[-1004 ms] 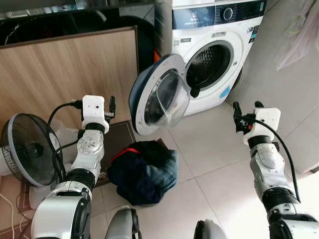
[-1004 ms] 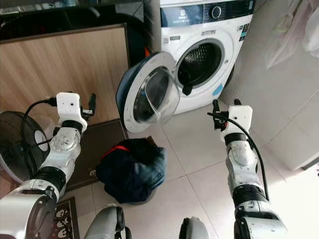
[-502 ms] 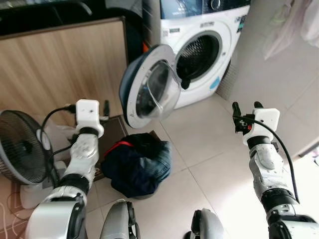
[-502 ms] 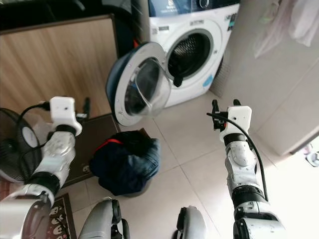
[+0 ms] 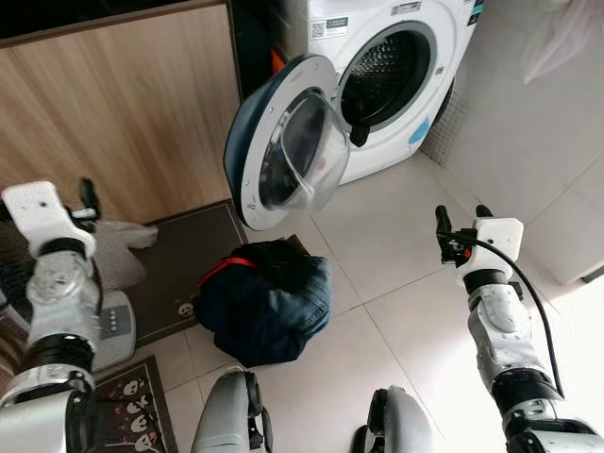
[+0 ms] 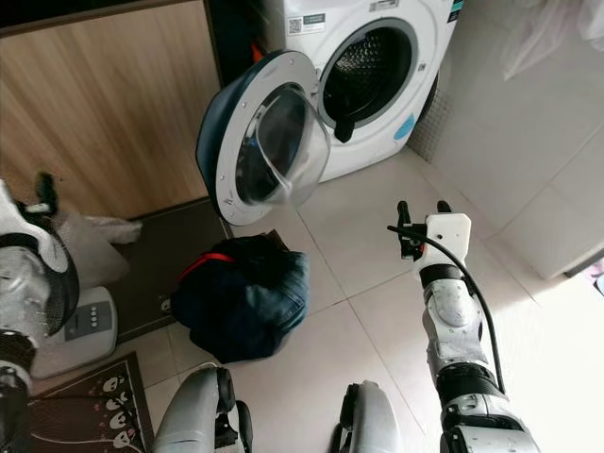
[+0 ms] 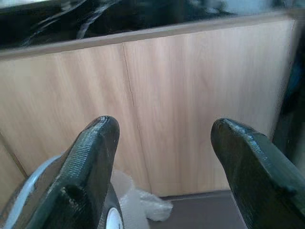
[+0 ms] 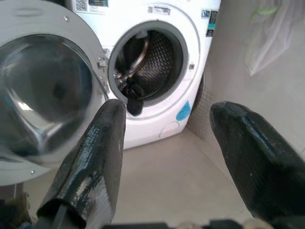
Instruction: Clothes washing
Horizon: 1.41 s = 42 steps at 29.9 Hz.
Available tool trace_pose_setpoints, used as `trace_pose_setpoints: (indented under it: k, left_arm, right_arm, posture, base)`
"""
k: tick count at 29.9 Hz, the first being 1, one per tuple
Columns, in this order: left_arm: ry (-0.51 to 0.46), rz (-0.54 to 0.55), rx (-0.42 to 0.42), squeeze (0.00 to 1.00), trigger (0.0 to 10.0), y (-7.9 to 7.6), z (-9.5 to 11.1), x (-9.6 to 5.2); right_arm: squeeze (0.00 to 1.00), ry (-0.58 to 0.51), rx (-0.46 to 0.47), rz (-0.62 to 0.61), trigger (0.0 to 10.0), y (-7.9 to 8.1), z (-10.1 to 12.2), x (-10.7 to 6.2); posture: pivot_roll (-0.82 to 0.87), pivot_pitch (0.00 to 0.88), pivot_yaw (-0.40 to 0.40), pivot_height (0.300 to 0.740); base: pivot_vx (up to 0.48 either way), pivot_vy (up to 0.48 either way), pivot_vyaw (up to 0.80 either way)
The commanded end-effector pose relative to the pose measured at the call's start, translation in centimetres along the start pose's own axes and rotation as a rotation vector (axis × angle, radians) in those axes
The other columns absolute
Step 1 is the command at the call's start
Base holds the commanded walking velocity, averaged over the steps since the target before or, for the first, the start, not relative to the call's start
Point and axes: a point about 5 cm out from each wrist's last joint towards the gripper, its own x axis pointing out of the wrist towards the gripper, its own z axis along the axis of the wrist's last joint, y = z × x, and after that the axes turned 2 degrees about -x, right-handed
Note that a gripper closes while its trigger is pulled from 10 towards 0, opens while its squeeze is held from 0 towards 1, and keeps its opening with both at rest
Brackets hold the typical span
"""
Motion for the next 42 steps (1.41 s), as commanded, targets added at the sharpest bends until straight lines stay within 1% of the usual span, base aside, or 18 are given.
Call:
trace_pose_setpoints:
  k: [1,2,3,5,7,10,13,14,18,23,30,31,34,36,38,40,41,42]
  left_arm:
    - [0.014,-0.175,0.071,0.0,10.0,-3.8,-1.0,-1.7]
    - [0.014,-0.175,0.071,0.0,10.0,-3.8,-1.0,-1.7]
    - [-0.022,-0.273,0.077,0.0,10.0,-6.8,-0.8,-2.9]
    - [-0.045,-0.312,0.073,0.0,10.0,-8.4,-0.5,-3.7]
    - [-0.057,-0.331,0.038,0.0,10.0,-9.5,-0.1,-4.5]
    - [-0.063,-0.352,0.009,0.0,10.0,-10.1,0.2,-4.8]
    - [-0.065,-0.354,0.006,0.0,10.0,-10.0,0.5,-4.9]
    - [-0.072,-0.325,-0.003,0.0,10.0,-9.4,1.1,-4.8]
    - [-0.076,-0.286,0.002,0.0,10.0,-8.6,1.9,-5.3]
    - [-0.062,-0.259,0.012,0.0,10.0,-8.0,2.0,-6.1]
    - [-0.04,-0.3,-0.001,0.0,10.0,-9.1,2.2,-6.6]
    - [-0.033,-0.307,-0.003,0.0,10.0,-9.1,2.6,-7.0]
    - [-0.035,-0.31,-0.014,0.0,10.0,-9.1,3.5,-7.3]
    - [-0.046,-0.306,-0.014,0.0,10.0,-9.2,3.8,-6.8]
    - [-0.054,-0.313,-0.012,0.0,10.0,-9.3,3.7,-6.0]
    - [-0.056,-0.314,-0.015,0.0,10.0,-9.3,3.7,-5.9]
    - [-0.044,-0.304,-0.003,0.0,10.0,-9.3,3.2,-5.7]
    - [-0.04,-0.283,-0.047,0.0,10.0,-9.3,3.8,-5.4]
  right_arm:
    - [0.0,0.007,0.008,-0.051,10.0,-1.1,-0.6,-1.1]
    - [0.0,0.007,0.008,-0.051,10.0,-1.1,-0.6,-1.1]
    - [0.0,-0.014,0.019,-0.062,10.0,-1.2,-0.4,-1.5]
    - [0.0,-0.023,0.009,-0.053,10.0,-1.1,-0.3,-2.0]
    - [0.0,-0.03,-0.002,-0.04,10.0,-1.1,-0.2,-2.8]
    - [0.0,-0.033,-0.007,-0.038,10.0,-1.2,-0.2,-3.4]
    - [0.0,-0.03,-0.011,-0.03,10.0,-1.3,0.0,-3.9]
    - [0.0,-0.029,-0.014,-0.018,10.0,-1.1,0.2,-4.1]
    - [0.0,-0.036,-0.008,-0.001,10.0,-0.7,0.9,-4.3]
    - [0.0,-0.037,0.001,0.034,10.0,0.2,1.6,-4.5]
    - [0.0,-0.014,0.015,0.035,10.0,0.7,1.3,-4.9]
    - [0.0,-0.017,0.027,0.034,10.0,0.8,2.0,-5.3]
    - [0.0,-0.037,0.039,0.028,10.0,0.5,3.3,-5.5]
    - [0.0,-0.058,0.031,0.018,10.0,0.1,3.9,-5.0]
    - [0.0,-0.094,0.032,0.021,10.0,0.6,4.7,-4.3]
    - [0.0,-0.099,0.028,0.024,10.0,0.7,4.8,-4.2]
    - [0.0,-0.079,0.034,0.02,10.0,1.2,4.3,-4.3]
    - [0.0,-0.081,0.058,0.018,10.0,1.4,4.7,-4.4]
  posture:
    - [0.14,0.222,0.015,0.612]
    - [0.14,0.222,0.015,0.612]
    - [0.13,0.235,0.015,0.612]
    - [0.11,0.254,0.014,0.612]
    - [0.09,0.267,0.013,0.612]
    - [0.08,0.279,0.004,0.612]
    - [0.08,0.29,0.0,0.612]
    - [0.09,0.296,-0.003,0.612]
    - [0.1,0.307,-0.006,0.612]
    - [0.1,0.31,-0.01,0.612]
    - [0.1,0.355,0.005,0.612]
    - [0.1,0.375,0.0,0.612]
    - [0.1,0.381,0.007,0.612]
    - [0.12,0.395,0.005,0.612]
    - [0.1,0.391,0.011,0.612]
    - [0.1,0.391,0.011,0.612]
    - [0.1,0.333,0.02,0.612]
    - [0.1,0.333,0.02,0.612]
  base:
    - [0.0,0.0,0.0]
    - [0.0,0.0,0.0]
    - [0.0,0.0,0.0]
    - [0.0,0.0,0.0]
    - [0.0,0.0,0.0]
    - [0.0,0.0,0.0]
    - [0.0,0.0,0.0]
    - [0.0,0.0,0.0]
    - [0.0,0.0,0.0]
    - [0.0,0.0,0.0]
    - [0.0,0.0,0.0]
    - [0.0,0.0,0.0]
    - [0.0,0.0,0.0]
    - [0.0,0.0,0.0]
    - [0.0,0.0,0.0]
    - [0.0,0.0,0.0]
    - [0.0,0.0,0.0]
    - [0.0,0.0,0.0]
